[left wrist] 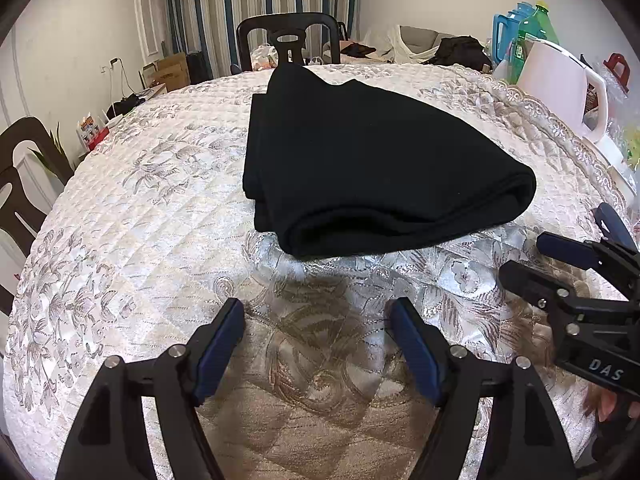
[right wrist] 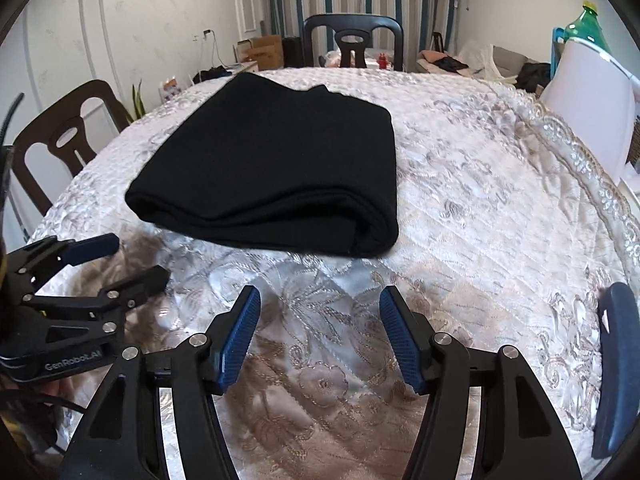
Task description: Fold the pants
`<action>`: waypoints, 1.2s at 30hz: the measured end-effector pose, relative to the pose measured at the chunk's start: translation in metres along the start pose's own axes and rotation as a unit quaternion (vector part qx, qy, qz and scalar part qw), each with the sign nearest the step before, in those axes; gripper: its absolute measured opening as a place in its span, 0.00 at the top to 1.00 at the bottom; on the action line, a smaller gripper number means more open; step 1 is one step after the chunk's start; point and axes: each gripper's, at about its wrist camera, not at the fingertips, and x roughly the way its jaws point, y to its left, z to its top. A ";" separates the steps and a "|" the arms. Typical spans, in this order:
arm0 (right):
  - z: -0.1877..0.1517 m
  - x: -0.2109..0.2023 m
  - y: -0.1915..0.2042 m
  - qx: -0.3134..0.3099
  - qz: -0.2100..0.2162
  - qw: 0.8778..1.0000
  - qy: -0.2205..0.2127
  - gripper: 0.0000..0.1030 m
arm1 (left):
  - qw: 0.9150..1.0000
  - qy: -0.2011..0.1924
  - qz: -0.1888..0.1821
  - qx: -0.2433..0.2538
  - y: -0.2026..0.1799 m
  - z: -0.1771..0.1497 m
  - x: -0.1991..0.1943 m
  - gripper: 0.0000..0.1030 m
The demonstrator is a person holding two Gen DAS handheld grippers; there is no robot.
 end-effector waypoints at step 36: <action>-0.006 0.000 0.004 -0.002 -0.019 1.000 -0.004 0.38 | 1.000 0.004 -0.004 0.005 -0.002 0.001 0.002 0.17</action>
